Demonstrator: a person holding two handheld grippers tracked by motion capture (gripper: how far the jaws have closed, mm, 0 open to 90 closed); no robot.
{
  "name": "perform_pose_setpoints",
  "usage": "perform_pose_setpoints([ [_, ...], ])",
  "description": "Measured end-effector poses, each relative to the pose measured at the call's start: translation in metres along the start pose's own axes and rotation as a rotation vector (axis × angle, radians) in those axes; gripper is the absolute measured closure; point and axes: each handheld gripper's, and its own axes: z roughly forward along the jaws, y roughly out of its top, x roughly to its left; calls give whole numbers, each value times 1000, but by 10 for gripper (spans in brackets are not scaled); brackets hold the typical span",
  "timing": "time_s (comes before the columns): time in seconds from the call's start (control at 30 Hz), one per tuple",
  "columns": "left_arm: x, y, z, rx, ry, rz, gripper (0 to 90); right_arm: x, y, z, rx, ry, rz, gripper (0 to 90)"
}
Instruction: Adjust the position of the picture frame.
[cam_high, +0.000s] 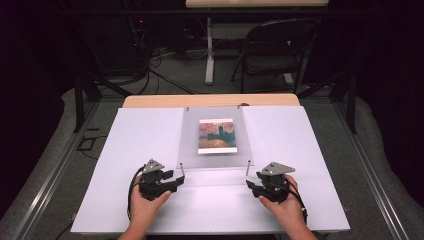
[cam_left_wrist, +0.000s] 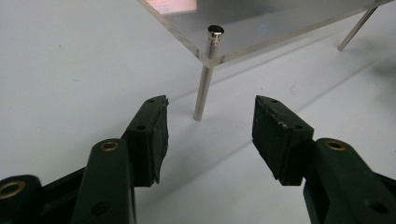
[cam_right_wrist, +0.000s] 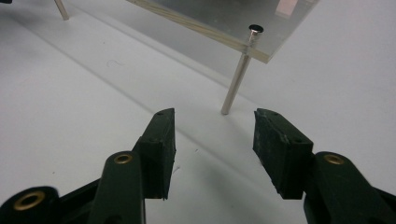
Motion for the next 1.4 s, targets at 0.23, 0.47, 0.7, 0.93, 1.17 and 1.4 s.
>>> perform_pose_setpoints([
  [0.23,-4,-4,-6,-4,-6,7,393,-6,-4,-10,-51,-24,35,361],
  [0.47,-10,-6,-19,-23,1,26,356,-8,-7,-16,-49,-29,40,332],
  [0.7,-12,-9,-23,-19,10,44,376,-8,-10,-20,-50,-32,38,332],
  [0.93,-6,-9,-24,-1,-6,-2,364,-11,-10,-21,-54,-33,48,335],
  [1.17,2,-6,-24,47,-14,-68,382,-11,-6,-23,-33,-19,46,375],
  [1.4,7,15,-35,30,-11,-58,392,-22,11,-29,-20,41,66,415],
])
